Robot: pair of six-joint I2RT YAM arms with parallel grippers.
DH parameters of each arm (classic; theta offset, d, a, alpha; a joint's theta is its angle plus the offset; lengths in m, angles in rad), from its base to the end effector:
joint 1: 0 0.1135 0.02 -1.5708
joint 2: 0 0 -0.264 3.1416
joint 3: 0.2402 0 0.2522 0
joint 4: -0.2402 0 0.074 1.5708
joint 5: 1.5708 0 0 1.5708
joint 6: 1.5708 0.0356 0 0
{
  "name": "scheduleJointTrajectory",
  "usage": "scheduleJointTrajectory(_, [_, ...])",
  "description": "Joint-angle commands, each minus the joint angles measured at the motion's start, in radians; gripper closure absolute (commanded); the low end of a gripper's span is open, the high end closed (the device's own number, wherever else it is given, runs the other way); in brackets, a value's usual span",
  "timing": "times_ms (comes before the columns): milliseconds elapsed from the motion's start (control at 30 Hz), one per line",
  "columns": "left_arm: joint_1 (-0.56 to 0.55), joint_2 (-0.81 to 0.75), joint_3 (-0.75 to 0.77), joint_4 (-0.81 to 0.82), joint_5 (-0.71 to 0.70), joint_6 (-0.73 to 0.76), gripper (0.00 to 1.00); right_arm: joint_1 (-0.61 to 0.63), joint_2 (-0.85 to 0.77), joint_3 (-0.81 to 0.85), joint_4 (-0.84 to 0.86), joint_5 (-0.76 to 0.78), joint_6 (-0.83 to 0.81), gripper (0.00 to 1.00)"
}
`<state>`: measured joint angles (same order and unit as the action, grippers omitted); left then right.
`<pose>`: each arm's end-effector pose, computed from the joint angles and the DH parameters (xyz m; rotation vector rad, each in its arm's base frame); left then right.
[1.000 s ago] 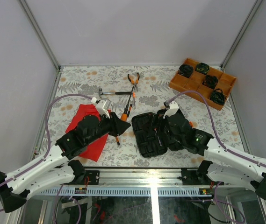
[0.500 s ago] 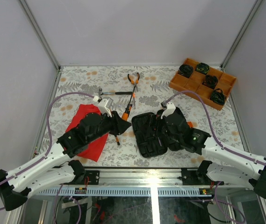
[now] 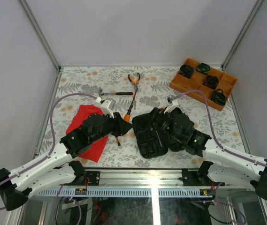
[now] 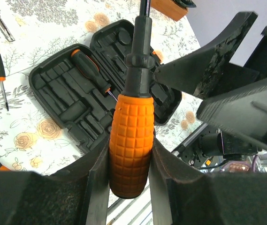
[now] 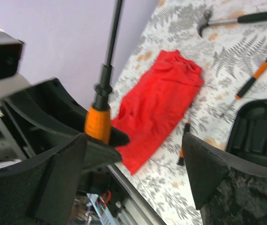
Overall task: Sort the tools into containers
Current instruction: Pick up the screwdriver from the center of the board.
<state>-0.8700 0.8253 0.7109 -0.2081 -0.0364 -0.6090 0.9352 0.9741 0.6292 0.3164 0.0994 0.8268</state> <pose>0.1268 -0.1483 0.3044 0.2359 1.9999 -0.9502 0.1405 0.1845 0.3024 -0.0103 1.7568 1.2600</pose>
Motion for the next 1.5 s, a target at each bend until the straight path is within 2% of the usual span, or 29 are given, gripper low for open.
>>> scheduleJointTrajectory(0, [-0.001, 0.008, -0.018, 0.114, 0.046, -0.005, 1.0, -0.003, 0.028, -0.002, 0.226, 0.003, 0.07, 0.17])
scheduleJointTrajectory(333, [-0.001, 0.009, -0.039, 0.143, 0.088, -0.007, 1.0, -0.004, 0.16, 0.036, 0.338, -0.136, 0.16, 0.48])
scheduleJointTrajectory(733, [-0.002, 0.029, -0.053, 0.177, 0.128, 0.002, 1.0, -0.004, 0.216, 0.04, 0.394, -0.172, 0.186, 0.63])
scheduleJointTrajectory(867, [-0.001, 0.032, -0.055, 0.186, 0.131, 0.001, 1.0, -0.004, 0.219, 0.038, 0.38, -0.164, 0.179, 0.78])
scheduleJointTrajectory(933, [-0.002, 0.034, -0.052, 0.181, 0.135, 0.006, 0.96, -0.004, 0.212, 0.042, 0.349, -0.156, 0.165, 0.84])
scheduleJointTrajectory(1000, [-0.002, 0.036, -0.052, 0.176, 0.135, 0.01, 0.86, -0.003, 0.199, 0.047, 0.298, -0.141, 0.141, 0.87])
scheduleJointTrajectory(1033, [-0.002, 0.037, -0.053, 0.171, 0.134, 0.011, 0.78, -0.003, 0.192, 0.052, 0.268, -0.131, 0.119, 0.88])
scheduleJointTrajectory(1100, [-0.002, 0.041, -0.053, 0.16, 0.13, 0.011, 0.71, -0.003, 0.175, 0.058, 0.204, -0.1, 0.087, 0.93])
scheduleJointTrajectory(1200, [-0.002, 0.04, -0.057, 0.154, 0.131, 0.009, 0.65, -0.003, 0.151, 0.065, 0.125, -0.056, 0.035, 1.0])
scheduleJointTrajectory(1467, [-0.002, 0.034, -0.056, 0.095, 0.074, 0.032, 0.56, -0.004, 0.089, 0.124, -0.159, 0.062, -0.094, 1.0])
